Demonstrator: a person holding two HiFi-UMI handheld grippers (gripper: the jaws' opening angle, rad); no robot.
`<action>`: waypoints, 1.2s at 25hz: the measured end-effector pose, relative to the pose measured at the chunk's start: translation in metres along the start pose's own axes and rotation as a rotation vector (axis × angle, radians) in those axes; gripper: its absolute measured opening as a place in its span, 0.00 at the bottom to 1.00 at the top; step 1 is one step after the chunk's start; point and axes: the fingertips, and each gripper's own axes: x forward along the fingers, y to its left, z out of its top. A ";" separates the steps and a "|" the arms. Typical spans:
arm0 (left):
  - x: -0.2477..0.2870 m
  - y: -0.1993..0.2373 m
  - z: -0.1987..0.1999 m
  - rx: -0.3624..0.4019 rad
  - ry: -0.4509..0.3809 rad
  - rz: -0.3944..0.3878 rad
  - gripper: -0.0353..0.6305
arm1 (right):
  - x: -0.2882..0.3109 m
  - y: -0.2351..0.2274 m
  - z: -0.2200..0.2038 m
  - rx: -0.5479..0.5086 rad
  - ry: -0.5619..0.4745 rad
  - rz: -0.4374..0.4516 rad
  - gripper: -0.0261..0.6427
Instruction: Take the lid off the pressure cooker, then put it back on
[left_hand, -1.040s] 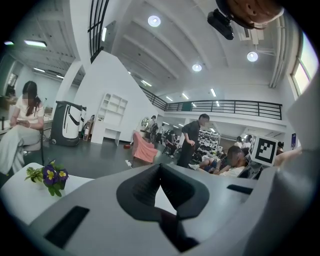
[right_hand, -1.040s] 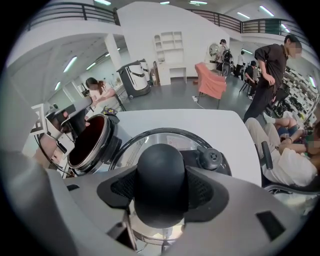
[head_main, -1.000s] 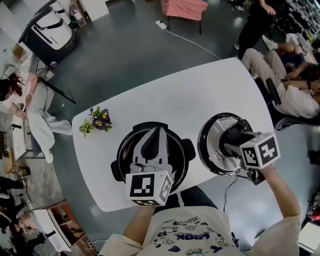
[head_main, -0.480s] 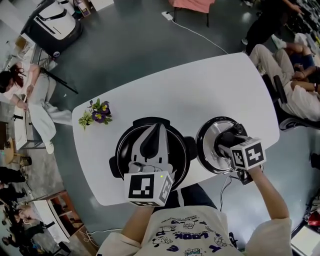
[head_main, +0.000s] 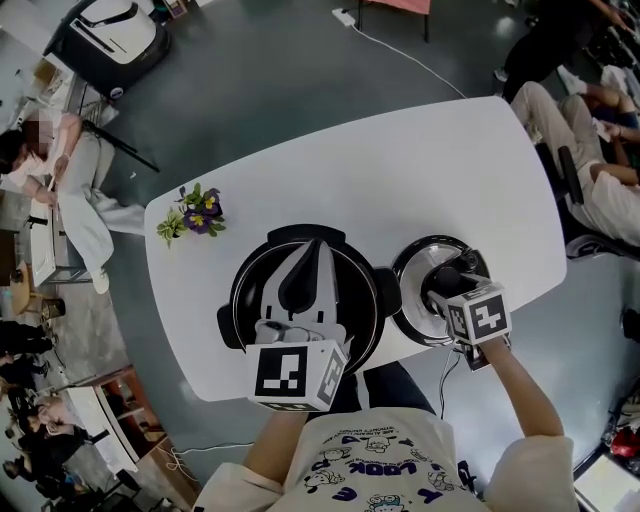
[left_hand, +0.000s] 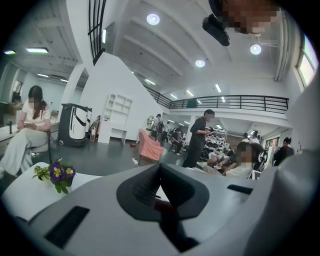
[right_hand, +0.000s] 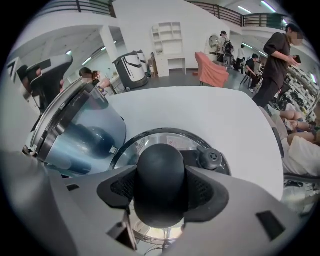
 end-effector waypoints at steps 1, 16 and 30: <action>0.000 0.001 -0.001 -0.001 0.001 0.002 0.07 | 0.002 0.001 -0.001 -0.006 -0.001 -0.006 0.48; -0.002 0.005 -0.008 -0.007 0.011 0.022 0.07 | 0.024 0.020 -0.010 -0.034 -0.027 -0.048 0.48; -0.014 0.011 -0.010 -0.017 0.008 0.038 0.07 | 0.027 0.029 -0.014 -0.057 -0.130 -0.066 0.48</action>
